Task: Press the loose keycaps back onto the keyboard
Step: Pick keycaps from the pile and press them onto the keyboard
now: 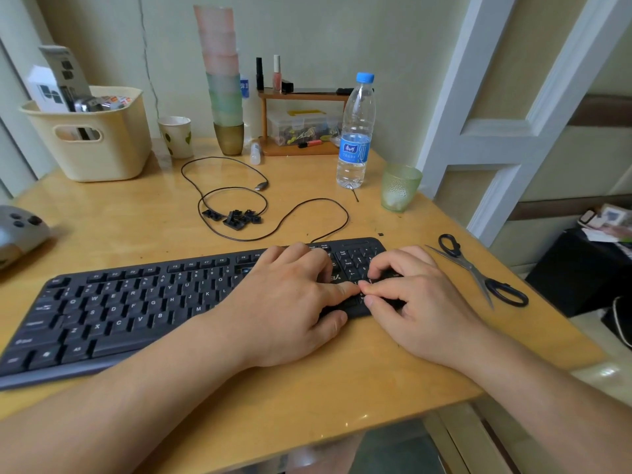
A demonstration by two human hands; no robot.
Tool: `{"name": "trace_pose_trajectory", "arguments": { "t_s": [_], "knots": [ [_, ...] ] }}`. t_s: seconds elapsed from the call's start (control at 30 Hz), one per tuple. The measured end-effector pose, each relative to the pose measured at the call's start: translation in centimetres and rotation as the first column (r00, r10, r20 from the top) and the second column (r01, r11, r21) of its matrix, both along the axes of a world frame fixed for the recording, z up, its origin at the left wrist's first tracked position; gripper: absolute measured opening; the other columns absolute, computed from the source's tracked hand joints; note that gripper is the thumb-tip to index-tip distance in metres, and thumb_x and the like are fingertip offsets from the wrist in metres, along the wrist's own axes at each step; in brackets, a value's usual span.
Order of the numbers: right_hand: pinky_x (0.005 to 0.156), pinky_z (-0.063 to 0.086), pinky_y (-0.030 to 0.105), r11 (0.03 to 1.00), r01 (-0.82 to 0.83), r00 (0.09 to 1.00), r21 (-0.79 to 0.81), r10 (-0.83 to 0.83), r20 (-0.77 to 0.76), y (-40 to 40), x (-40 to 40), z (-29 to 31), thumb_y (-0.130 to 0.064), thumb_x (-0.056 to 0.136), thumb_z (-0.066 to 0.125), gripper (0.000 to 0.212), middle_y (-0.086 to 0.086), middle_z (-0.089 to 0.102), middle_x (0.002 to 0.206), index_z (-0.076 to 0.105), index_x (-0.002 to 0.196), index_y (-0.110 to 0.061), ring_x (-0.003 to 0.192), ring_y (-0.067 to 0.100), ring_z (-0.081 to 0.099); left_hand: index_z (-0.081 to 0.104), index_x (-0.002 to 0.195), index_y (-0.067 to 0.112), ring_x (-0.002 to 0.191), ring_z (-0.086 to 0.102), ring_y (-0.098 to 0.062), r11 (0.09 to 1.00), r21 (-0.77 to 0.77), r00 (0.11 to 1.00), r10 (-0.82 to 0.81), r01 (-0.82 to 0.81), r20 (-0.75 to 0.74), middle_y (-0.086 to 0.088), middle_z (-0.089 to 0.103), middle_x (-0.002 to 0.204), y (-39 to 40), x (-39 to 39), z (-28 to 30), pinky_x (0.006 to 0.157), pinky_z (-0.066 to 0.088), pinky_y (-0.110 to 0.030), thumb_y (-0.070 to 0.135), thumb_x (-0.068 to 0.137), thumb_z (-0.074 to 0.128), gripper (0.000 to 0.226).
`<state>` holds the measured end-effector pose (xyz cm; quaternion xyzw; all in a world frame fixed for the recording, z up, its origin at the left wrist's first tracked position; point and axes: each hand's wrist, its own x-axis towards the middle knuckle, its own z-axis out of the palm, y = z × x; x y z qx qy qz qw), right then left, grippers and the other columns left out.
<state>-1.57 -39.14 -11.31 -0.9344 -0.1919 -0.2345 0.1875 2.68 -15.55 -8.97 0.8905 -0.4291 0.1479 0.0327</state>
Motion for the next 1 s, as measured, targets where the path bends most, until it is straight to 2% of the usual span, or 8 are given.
{"name": "trace_pose_trajectory", "arguments": {
  "t_s": [0.17, 0.37, 0.47, 0.53, 0.67, 0.83, 0.93, 1.0],
  "knots": [
    [0.102, 0.036, 0.018, 0.998, 0.046, 0.999, 0.053, -0.047, 0.026, -0.2, -0.3, 0.4, -0.033, 0.091, 0.060, 0.030, -0.008, 0.060, 0.117, 0.079, 0.109, -0.019, 0.113, 0.017, 0.051, 0.050, 0.146, 0.049, 0.111, 0.043, -0.017, 0.999, 0.002, 0.999, 0.039, -0.039, -0.031, 0.013, 0.045, 0.110, 0.3, 0.6, 0.5, 0.097, 0.038, -0.041, 0.066, 0.097, 0.026, 0.057],
    [0.104, 0.032, 0.018, 0.999, 0.054, 0.997, -0.007, -0.054, -0.057, 0.3, -0.3, 0.3, -0.043, 0.089, 0.058, 0.030, -0.010, 0.051, 0.125, 0.078, 0.106, -0.029, 0.123, 0.018, 0.043, 0.054, 0.144, 0.046, 0.115, 0.043, -0.017, 0.996, -0.056, 0.997, 0.062, -0.065, -0.047, 0.015, 0.049, 0.113, 0.7, 1.1, 0.9, 0.100, 0.038, -0.042, 0.064, 0.095, 0.032, 0.057],
    [0.107, 0.027, 0.011, 0.995, 0.074, 0.993, 0.067, -0.068, -0.097, 0.0, -0.2, 0.6, -0.031, 0.091, 0.058, 0.031, -0.010, 0.048, 0.131, 0.076, 0.117, -0.028, 0.127, 0.013, 0.042, 0.048, 0.148, 0.047, 0.115, 0.042, -0.017, 0.998, -0.041, 0.998, 0.048, -0.050, -0.047, 0.014, 0.048, 0.115, 0.4, 0.8, 0.8, 0.099, 0.036, -0.038, 0.066, 0.096, 0.030, 0.058],
    [0.107, 0.033, 0.014, 0.983, 0.092, 0.990, 0.159, -0.072, -0.122, -0.2, 0.0, 0.7, -0.016, 0.088, 0.055, 0.044, -0.008, 0.046, 0.131, 0.070, 0.129, -0.023, 0.124, 0.010, 0.046, 0.043, 0.151, 0.049, 0.113, 0.042, -0.018, 0.999, -0.021, 0.999, 0.039, -0.039, -0.031, 0.011, 0.047, 0.115, 0.1, 0.7, 0.6, 0.099, 0.037, -0.039, 0.067, 0.096, 0.028, 0.059],
    [0.088, 0.036, 0.010, 0.962, 0.123, 0.984, 0.245, -0.086, -0.157, -0.3, 0.2, 1.1, -0.007, 0.079, 0.046, 0.057, -0.007, 0.043, 0.126, 0.068, 0.131, -0.016, 0.104, 0.006, 0.054, 0.045, 0.148, 0.052, 0.110, 0.041, -0.019, 1.000, 0.011, 0.999, 0.025, -0.024, -0.026, 0.009, 0.039, 0.108, -0.2, 0.6, 0.3, 0.098, 0.036, -0.040, 0.068, 0.098, 0.026, 0.057],
    [0.090, 0.036, 0.009, 0.977, 0.012, 0.986, 0.214, 0.024, -0.167, 2.1, -0.2, 1.4, 0.001, 0.079, 0.045, 0.055, -0.005, 0.040, 0.127, 0.070, 0.123, -0.020, 0.101, -0.003, 0.051, 0.064, 0.127, 0.048, 0.104, 0.042, -0.017, 0.995, -0.087, 0.999, 0.041, -0.041, 0.006, 0.011, 0.042, 0.101, 0.6, 0.9, 1.2, 0.092, 0.036, -0.038, 0.067, 0.097, 0.030, 0.049],
    [0.088, 0.032, 0.004, 0.982, 0.075, 0.995, 0.176, -0.060, -0.085, 4.0, 1.9, 2.6, -0.001, 0.089, 0.055, 0.039, -0.004, 0.044, 0.120, 0.073, 0.118, -0.019, 0.102, -0.007, 0.048, 0.068, 0.115, 0.046, 0.102, 0.042, -0.014, 0.989, -0.126, 0.997, 0.072, -0.071, 0.002, 0.014, 0.047, 0.100, 1.8, 1.7, 2.0, 0.091, 0.039, -0.038, 0.066, 0.096, 0.032, 0.046],
    [0.088, 0.033, 0.007, 0.980, 0.145, 0.988, 0.136, -0.136, -0.074, 5.4, 4.7, 4.3, -0.014, 0.096, 0.059, 0.025, -0.006, 0.053, 0.112, 0.076, 0.113, -0.022, 0.098, -0.003, 0.050, 0.071, 0.109, 0.045, 0.098, 0.045, -0.014, 0.978, -0.174, 0.993, 0.115, -0.115, -0.011, 0.015, 0.052, 0.095, 3.4, 2.9, 2.8, 0.086, 0.043, -0.039, 0.064, 0.094, 0.035, 0.044]
  ]
}}
